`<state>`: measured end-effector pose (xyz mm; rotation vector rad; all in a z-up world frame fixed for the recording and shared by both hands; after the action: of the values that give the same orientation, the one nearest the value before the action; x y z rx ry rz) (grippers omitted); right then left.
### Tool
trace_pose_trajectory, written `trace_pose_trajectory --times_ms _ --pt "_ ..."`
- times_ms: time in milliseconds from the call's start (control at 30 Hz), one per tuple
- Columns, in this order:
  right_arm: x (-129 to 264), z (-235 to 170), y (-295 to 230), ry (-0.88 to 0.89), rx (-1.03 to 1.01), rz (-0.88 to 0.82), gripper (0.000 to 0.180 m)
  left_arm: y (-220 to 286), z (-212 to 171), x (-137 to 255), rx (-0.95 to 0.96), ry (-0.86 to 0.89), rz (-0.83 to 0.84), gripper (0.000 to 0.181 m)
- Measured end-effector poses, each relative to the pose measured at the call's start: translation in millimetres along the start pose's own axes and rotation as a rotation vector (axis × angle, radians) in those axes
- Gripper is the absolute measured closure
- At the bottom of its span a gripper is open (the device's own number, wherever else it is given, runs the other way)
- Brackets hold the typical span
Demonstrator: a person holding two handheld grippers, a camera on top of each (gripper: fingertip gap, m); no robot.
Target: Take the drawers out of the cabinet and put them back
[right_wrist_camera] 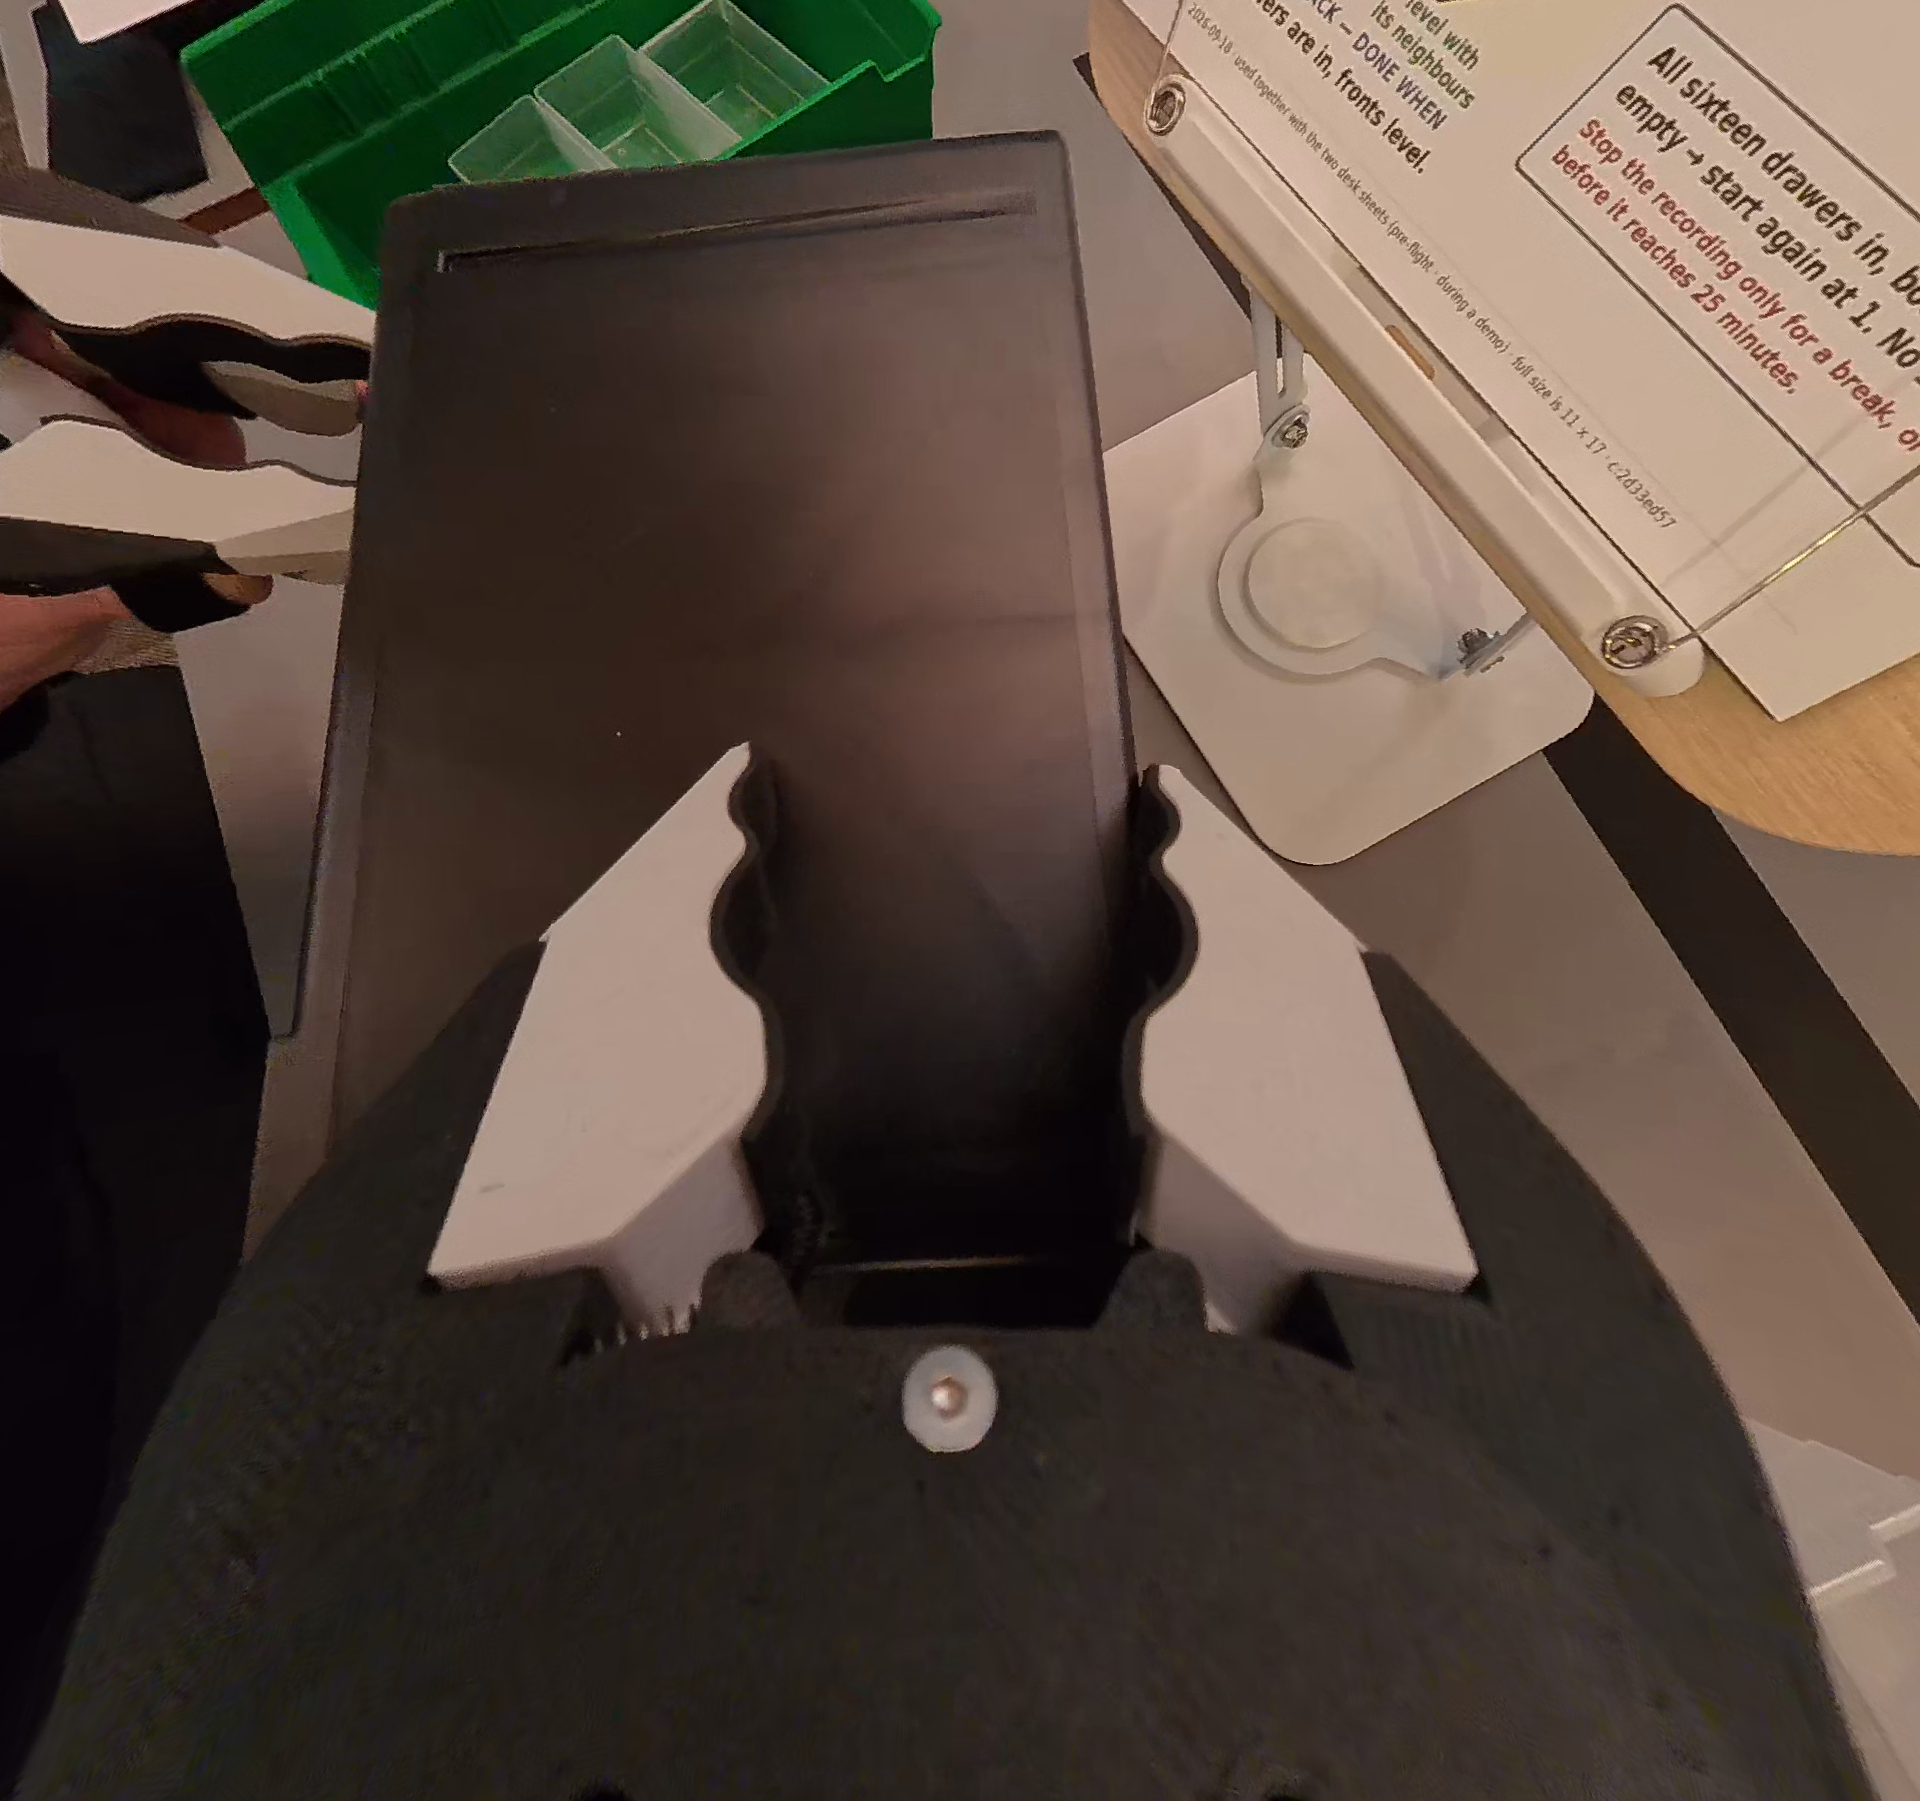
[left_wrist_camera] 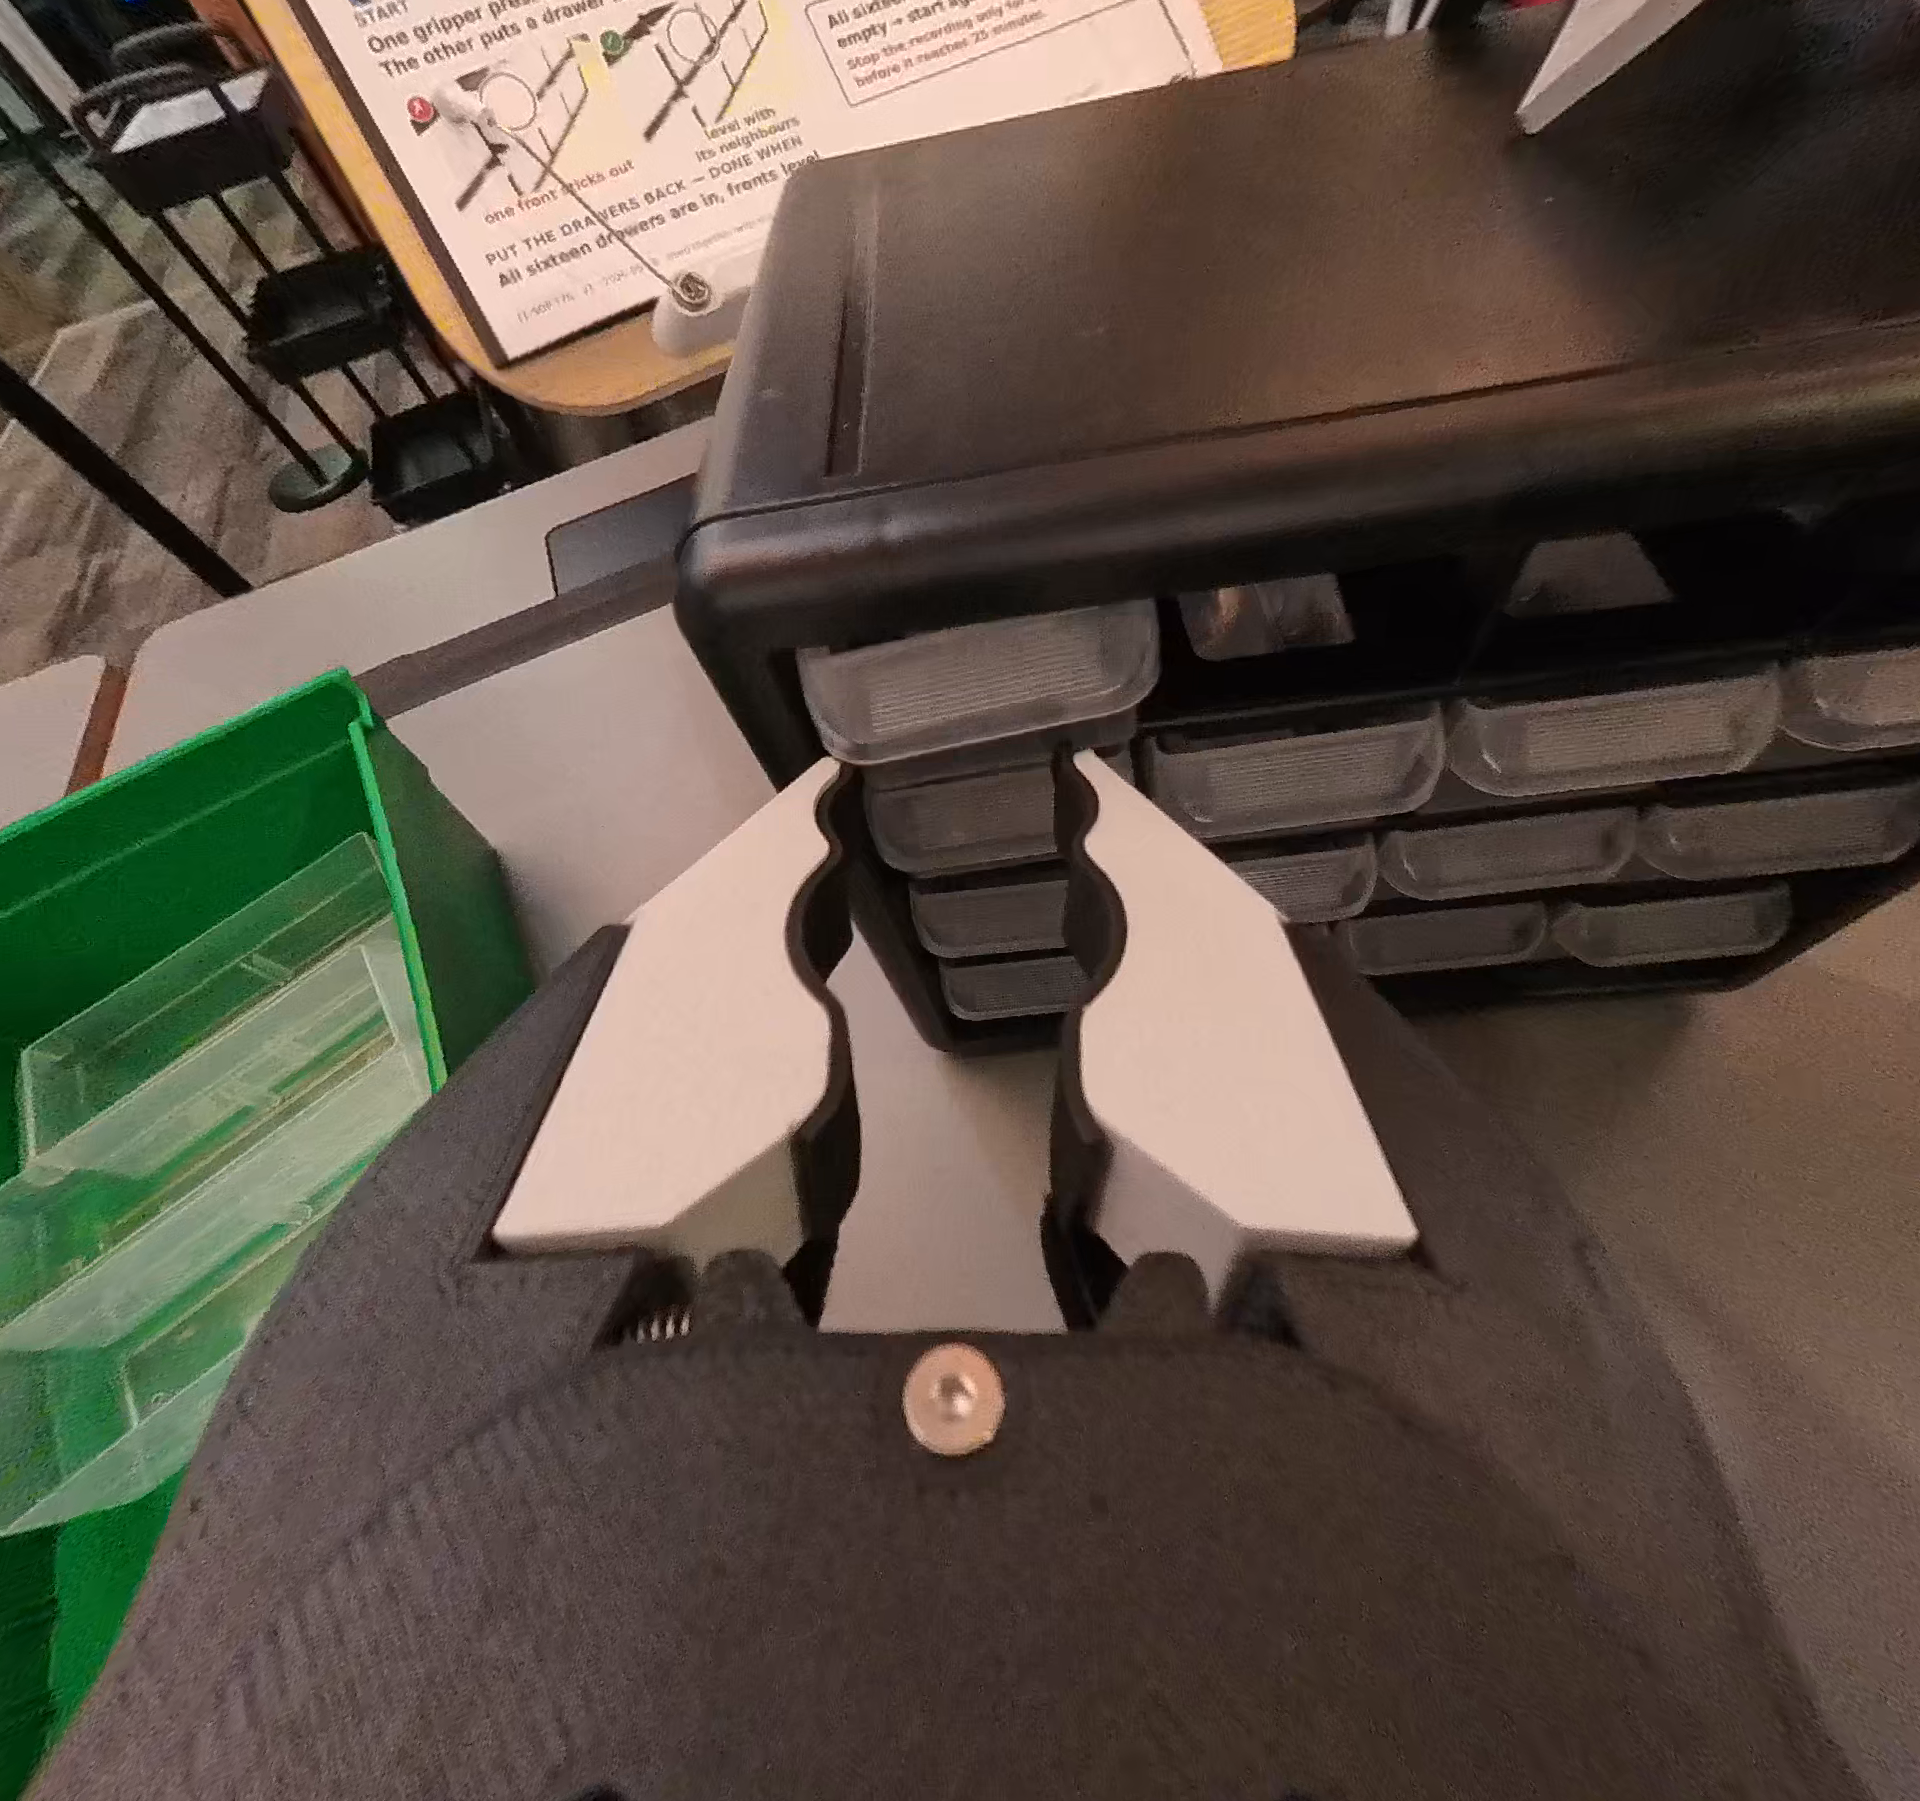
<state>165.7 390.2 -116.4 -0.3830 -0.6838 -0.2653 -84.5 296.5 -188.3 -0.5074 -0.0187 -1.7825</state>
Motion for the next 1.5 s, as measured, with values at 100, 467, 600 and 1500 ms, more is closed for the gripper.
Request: trace_pose_trajectory --times_ms 100,467,600,1500 --pt "0 0 0 0.0 0.002 -0.003 0.109 -5 1 -1 -0.029 -0.008 -0.037 0.148" --pt "1 0 1 -0.001 0.007 0.001 0.11 -23 5 -12 -0.053 0.105 0.01 0.119" --pt "3 -5 6 0.036 -0.012 0.028 0.114 -26 6 -24 -0.035 0.094 -0.054 0.122" --pt "2 -8 5 0.059 -0.035 0.041 0.114 -189 -128 -88 -0.675 -0.618 -0.175 0.094"
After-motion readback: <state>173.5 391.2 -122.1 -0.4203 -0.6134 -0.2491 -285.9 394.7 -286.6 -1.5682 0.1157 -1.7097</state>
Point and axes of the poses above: each gripper's, where its closed fingertips meet, x back along the fingers, z out of its top, y = z × x across the jaws, the point moved 9 cm from there along x, back along the fingers, and after that the axes turned 15 degrees about z, right-handed, at the moved point
